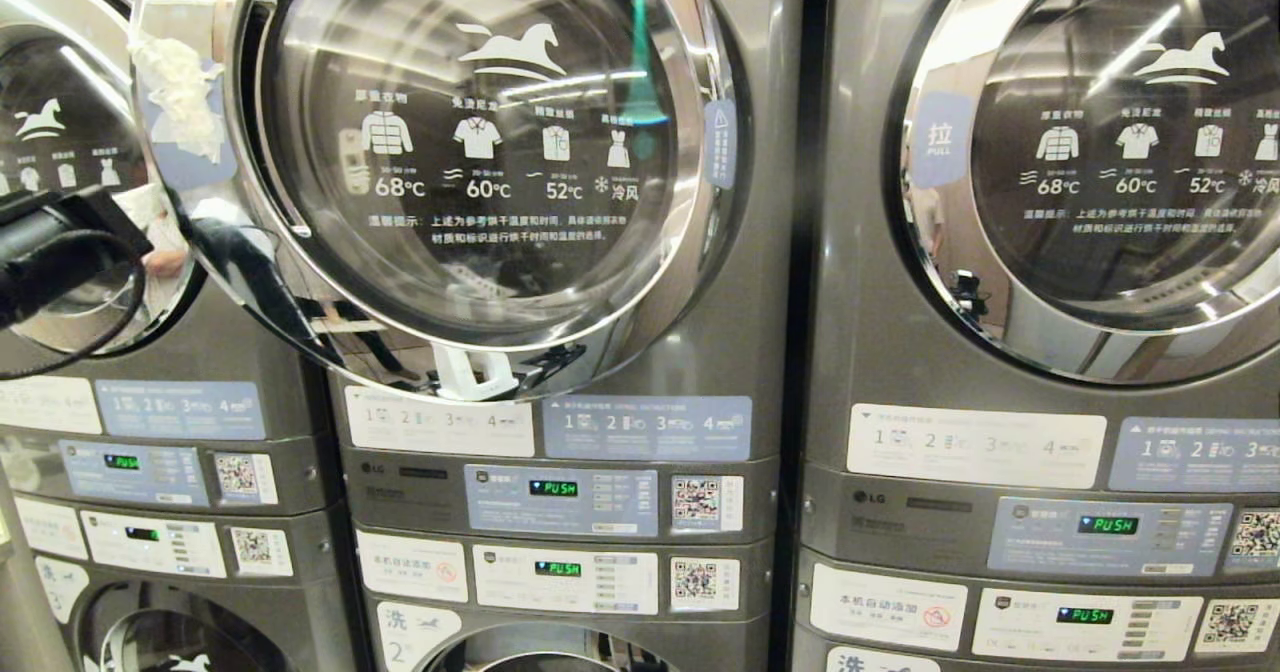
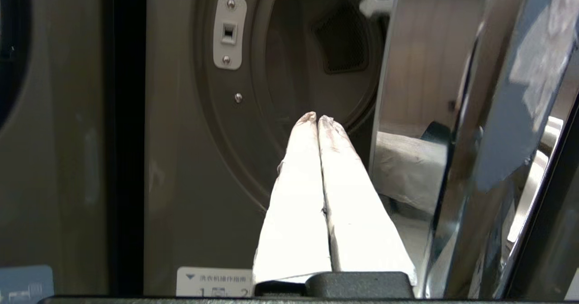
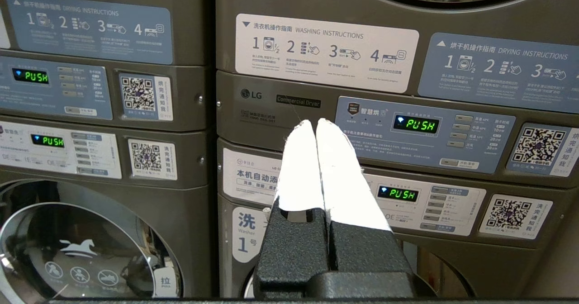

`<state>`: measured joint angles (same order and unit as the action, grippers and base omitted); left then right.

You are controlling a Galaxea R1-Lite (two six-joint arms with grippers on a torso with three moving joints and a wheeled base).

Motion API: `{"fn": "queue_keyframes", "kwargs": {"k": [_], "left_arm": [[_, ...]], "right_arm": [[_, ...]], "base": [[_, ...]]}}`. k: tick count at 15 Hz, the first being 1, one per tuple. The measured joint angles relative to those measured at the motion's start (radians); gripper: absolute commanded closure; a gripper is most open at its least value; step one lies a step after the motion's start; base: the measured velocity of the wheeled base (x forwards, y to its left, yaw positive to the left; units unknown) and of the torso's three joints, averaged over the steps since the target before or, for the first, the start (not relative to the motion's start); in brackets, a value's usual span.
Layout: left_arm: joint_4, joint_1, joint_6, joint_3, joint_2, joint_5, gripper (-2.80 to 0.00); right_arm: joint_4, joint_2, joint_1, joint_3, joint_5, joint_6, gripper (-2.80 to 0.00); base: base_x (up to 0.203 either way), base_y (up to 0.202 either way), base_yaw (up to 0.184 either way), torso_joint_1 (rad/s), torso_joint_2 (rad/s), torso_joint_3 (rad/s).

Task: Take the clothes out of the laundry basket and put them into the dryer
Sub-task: Open the dryer

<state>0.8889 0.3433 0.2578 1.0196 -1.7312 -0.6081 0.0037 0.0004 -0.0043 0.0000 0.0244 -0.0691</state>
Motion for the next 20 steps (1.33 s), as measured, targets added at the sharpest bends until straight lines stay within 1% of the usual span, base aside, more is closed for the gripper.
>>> {"fn": "queue_keyframes", "kwargs": {"k": [2, 4, 8, 10, 13, 15, 16, 19, 20], "left_arm": [[0.000, -0.010, -0.011, -0.044, 0.022, -0.001, 0.00], [0.000, -0.024, -0.012, -0.116, 0.070, 0.000, 0.00], [0.000, -0.093, -0.015, -0.278, 0.209, -0.002, 0.00], [-0.001, -0.137, -0.016, -0.354, 0.296, 0.002, 0.00], [-0.017, -0.236, -0.023, -0.456, 0.440, 0.006, 0.00], [-0.055, -0.334, -0.063, -0.507, 0.530, 0.006, 0.00], [-0.093, -0.382, -0.097, -0.525, 0.570, 0.006, 0.00], [-0.230, -0.519, -0.228, -0.547, 0.653, 0.007, 0.00], [-0.256, -0.560, -0.273, -0.549, 0.665, 0.008, 0.00]], "right_arm": [[0.000, 0.000, 0.000, 0.000, 0.000, 0.001, 0.00], [-0.002, 0.000, 0.000, 0.000, 0.000, 0.007, 0.00], [-0.002, 0.000, 0.000, 0.000, -0.001, 0.022, 0.00], [-0.002, 0.000, 0.000, 0.000, -0.001, 0.035, 0.00], [-0.004, 0.000, 0.000, 0.000, -0.003, 0.043, 0.00], [-0.003, 0.000, 0.000, 0.000, -0.003, 0.044, 0.00], [-0.003, 0.000, 0.000, 0.000, -0.003, 0.044, 0.00], [-0.004, 0.000, 0.000, 0.000, -0.004, 0.044, 0.00], [-0.003, 0.000, 0.000, 0.000, -0.004, 0.045, 0.00]], "base": [[0.000, 0.000, 0.000, 0.000, 0.00, 0.000], [0.000, 0.000, 0.000, 0.000, 0.00, 0.000], [0.000, 0.000, 0.000, 0.000, 0.00, 0.000], [0.000, 0.000, 0.000, 0.000, 0.00, 0.000], [0.000, 0.000, 0.000, 0.000, 0.00, 0.000], [0.000, 0.000, 0.000, 0.000, 0.00, 0.000], [0.000, 0.000, 0.000, 0.000, 0.00, 0.000], [0.000, 0.000, 0.000, 0.000, 0.00, 0.000], [0.000, 0.000, 0.000, 0.000, 0.00, 0.000]]}}
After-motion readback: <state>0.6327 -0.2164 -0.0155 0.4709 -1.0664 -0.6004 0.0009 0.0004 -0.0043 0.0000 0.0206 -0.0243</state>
